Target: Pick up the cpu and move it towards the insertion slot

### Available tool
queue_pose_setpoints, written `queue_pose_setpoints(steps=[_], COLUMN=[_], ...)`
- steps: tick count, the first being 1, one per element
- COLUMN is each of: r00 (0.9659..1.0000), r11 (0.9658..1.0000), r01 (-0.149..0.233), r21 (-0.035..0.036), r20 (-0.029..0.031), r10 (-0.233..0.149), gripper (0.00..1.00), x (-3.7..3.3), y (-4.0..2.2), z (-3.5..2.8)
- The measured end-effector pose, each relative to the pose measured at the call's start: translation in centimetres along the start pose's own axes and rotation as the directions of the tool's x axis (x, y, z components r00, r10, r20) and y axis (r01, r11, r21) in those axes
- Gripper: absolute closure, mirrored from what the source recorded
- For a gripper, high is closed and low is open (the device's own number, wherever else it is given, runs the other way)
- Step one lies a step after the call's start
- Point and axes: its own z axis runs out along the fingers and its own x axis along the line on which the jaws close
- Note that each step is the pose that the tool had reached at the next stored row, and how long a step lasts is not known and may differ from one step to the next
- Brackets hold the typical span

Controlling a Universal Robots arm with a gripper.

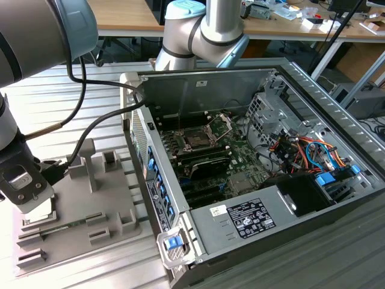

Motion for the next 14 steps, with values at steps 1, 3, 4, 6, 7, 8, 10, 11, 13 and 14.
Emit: queue_pose_setpoints(steps=[1, 3, 4, 6, 7, 8, 10, 11, 13, 14], r00=[1.0, 1.0, 1.0, 1.0, 1.0, 1.0, 1.0, 1.0, 1.0, 1.0], r11=[1.0, 1.0, 1.0, 1.0, 1.0, 1.0, 1.0, 1.0, 1.0, 1.0], r01=[0.0, 0.0, 0.0, 0.0, 0.0, 0.0, 0.0, 0.0, 0.0, 0.0], r21=[0.0, 0.0001, 0.0001, 0.0002, 0.0003, 0.0003, 0.0004, 0.0005, 0.0007, 0.0007], r20=[0.0, -0.0001, -0.0001, 0.0, -0.0001, -0.0001, 0.0, -0.0001, -0.0001, -0.0001], r10=[0.0, 0.0, 0.0, 0.0, 0.0, 0.0, 0.0, 0.0, 0.0, 0.0], gripper=[0.89, 0.89, 0.89, 0.89, 0.89, 0.89, 0.89, 0.89, 0.89, 0.89], x=[0.01, 0.03, 0.03, 0.05, 0.05, 0.06, 0.08, 0.09, 0.1, 0.11], y=[0.0, 0.0, 0.0, 0.0, 0.0, 0.0, 0.0, -0.01, -0.01, -0.01], z=[0.03, 0.07, 0.09, 0.13, 0.15, 0.18, 0.25, 0.27, 0.31, 0.33])
